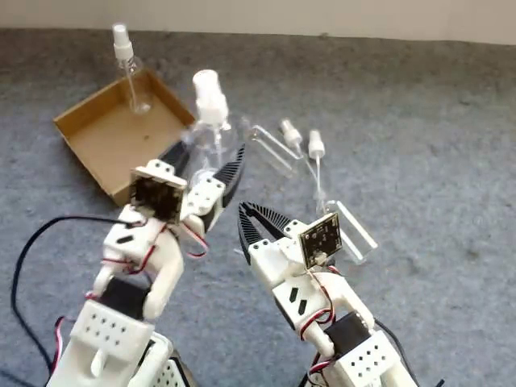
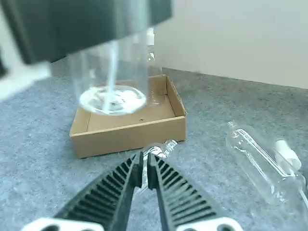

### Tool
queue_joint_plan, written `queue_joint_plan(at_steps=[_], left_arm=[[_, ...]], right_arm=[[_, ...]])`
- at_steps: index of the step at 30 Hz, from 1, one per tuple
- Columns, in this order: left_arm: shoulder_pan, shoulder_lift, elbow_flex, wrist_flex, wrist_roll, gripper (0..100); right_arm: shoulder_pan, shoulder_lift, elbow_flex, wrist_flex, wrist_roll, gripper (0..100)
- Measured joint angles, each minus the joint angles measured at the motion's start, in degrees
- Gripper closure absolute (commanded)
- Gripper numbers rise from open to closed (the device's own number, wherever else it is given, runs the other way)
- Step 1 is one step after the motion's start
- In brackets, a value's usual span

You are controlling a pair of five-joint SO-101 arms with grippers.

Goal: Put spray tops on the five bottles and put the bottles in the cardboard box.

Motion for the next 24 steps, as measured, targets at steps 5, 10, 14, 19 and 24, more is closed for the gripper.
queue_joint_plan(at_steps=[5,10,14,19,24], left_arm=[[3.60,9.49,-0.79,-7.21,1.05,94],[4.84,17.58,-5.45,-8.70,10.11,100],[5.36,21.54,-7.12,-8.88,11.60,99],[7.65,21.98,-7.21,-8.88,11.78,99],[10.90,21.98,-7.21,-8.88,11.78,99]], right_arm=[[-0.18,0.00,0.00,-2.99,0.00,98.6],[-0.18,0.00,0.00,-4.84,0.00,98.6],[-0.18,0.00,0.00,-4.92,0.00,98.6],[-0.18,0.00,0.00,-4.92,0.00,98.6],[-0.18,0.00,0.00,-4.92,0.00,98.6]])
